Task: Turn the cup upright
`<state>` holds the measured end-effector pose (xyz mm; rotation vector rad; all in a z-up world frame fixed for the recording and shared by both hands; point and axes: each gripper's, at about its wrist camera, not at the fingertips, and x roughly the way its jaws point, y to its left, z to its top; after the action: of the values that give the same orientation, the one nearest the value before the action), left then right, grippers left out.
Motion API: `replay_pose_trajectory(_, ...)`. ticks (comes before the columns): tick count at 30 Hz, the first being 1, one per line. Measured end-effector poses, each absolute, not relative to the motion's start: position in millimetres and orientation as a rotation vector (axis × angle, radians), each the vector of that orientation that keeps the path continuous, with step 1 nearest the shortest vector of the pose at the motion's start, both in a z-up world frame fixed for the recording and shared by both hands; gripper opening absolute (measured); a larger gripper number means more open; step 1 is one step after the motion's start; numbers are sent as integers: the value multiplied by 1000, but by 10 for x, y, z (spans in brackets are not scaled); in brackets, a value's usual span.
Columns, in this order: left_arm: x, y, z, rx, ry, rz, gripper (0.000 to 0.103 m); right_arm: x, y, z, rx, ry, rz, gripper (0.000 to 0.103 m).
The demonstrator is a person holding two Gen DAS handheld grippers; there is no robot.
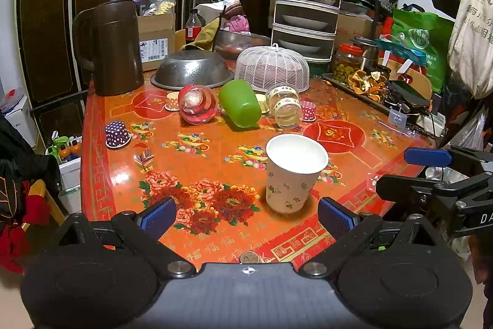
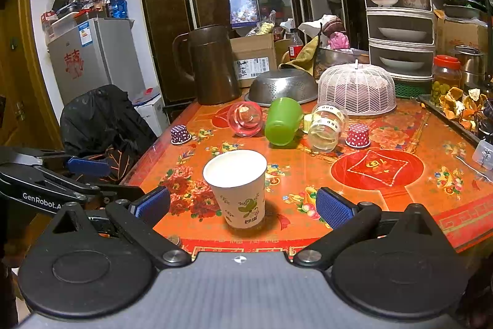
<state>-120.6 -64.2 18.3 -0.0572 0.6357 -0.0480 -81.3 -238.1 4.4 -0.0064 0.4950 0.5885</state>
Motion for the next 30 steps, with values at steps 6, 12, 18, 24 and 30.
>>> replay_pose_trajectory(6, -1205, -640, 183, -57, 636, -48, 100, -817, -2380, 44, -3, 494, 590, 102)
replay_pose_trajectory(12, -1202, -638, 179, -58, 638, -47, 100, -820, -2380, 44, -2, 494, 588, 102)
replay_pose_trajectory(18, -1195, -629, 164, -59, 641, -46, 100, -828, -2367, 30, 0, 497, 591, 102)
replay_pose_trajectory(24, -1191, -632, 150, -58, 644, -45, 100, -829, -2359, 25, 2, 498, 594, 102)
replay_pose_trajectory(30, -1183, -634, 134, -59, 647, -45, 100, -833, -2356, 24, 2, 498, 595, 102)
